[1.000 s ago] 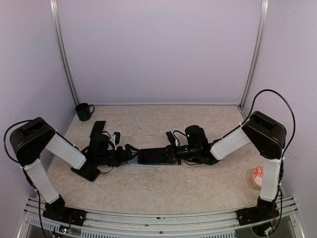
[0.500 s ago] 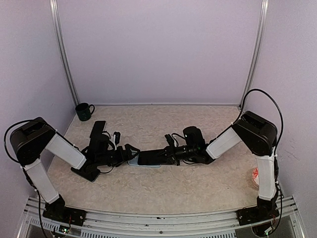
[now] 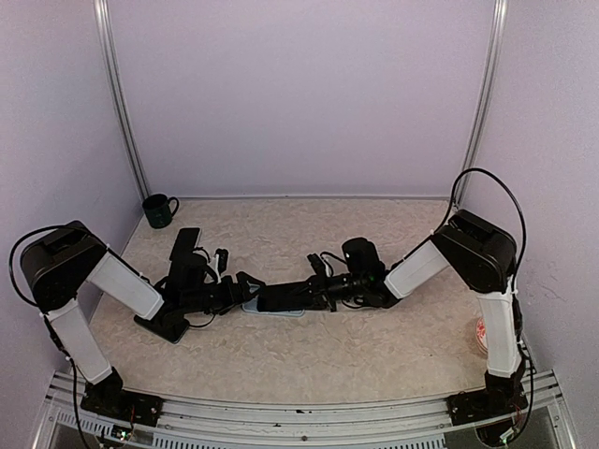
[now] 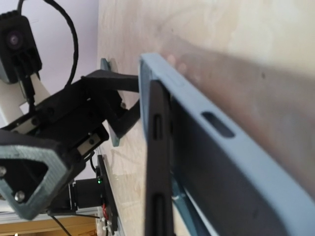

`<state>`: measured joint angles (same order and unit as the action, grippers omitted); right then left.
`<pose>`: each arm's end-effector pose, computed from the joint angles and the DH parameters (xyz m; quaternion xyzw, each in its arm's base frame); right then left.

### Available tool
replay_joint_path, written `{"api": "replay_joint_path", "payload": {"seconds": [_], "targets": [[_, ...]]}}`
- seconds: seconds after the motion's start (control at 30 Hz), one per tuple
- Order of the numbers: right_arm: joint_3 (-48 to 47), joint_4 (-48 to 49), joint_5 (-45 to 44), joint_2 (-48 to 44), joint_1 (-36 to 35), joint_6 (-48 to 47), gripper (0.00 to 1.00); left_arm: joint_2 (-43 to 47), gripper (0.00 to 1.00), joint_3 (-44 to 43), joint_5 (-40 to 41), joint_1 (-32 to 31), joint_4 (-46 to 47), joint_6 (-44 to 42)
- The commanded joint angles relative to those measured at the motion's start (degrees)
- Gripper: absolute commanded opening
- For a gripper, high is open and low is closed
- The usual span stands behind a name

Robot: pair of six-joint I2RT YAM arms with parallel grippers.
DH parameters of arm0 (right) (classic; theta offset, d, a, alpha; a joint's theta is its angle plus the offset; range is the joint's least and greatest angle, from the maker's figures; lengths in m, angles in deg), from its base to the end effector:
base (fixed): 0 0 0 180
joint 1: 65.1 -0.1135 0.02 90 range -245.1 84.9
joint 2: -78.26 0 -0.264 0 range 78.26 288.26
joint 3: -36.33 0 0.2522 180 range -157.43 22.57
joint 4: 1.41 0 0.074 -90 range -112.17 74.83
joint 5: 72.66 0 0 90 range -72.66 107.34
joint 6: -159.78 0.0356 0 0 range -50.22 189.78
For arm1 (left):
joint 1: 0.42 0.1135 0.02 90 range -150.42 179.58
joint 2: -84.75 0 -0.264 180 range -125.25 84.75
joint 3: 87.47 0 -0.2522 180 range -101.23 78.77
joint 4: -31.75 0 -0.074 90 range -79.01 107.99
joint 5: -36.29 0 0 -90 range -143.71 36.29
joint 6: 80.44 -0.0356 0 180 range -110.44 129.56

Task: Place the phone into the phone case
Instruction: Install the phone into the phone case.

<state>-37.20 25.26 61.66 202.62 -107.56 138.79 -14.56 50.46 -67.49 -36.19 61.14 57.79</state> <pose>0.2924 0.3012 0.0952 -0.0210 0.8037 0.5942 0.0217 0.2345 -0.1794 0.1112 -0.0307 0.8520 -0.4192 0.3121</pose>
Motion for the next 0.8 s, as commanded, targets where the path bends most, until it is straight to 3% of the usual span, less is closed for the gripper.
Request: {"api": "replay_joint_path", "payload": {"seconds": [0.0,0.77], "targets": [[-1.58,1.0,1.38,2.05,0.38,0.95,0.0,-1.13,0.93,0.45,-1.48,-0.83,-0.04,0.13],[-7.34,1.95,3.65,8.1,0.11,5.49,0.0,-3.25,0.93,-1.16,-3.41,-1.58,1.33,0.01]]}}
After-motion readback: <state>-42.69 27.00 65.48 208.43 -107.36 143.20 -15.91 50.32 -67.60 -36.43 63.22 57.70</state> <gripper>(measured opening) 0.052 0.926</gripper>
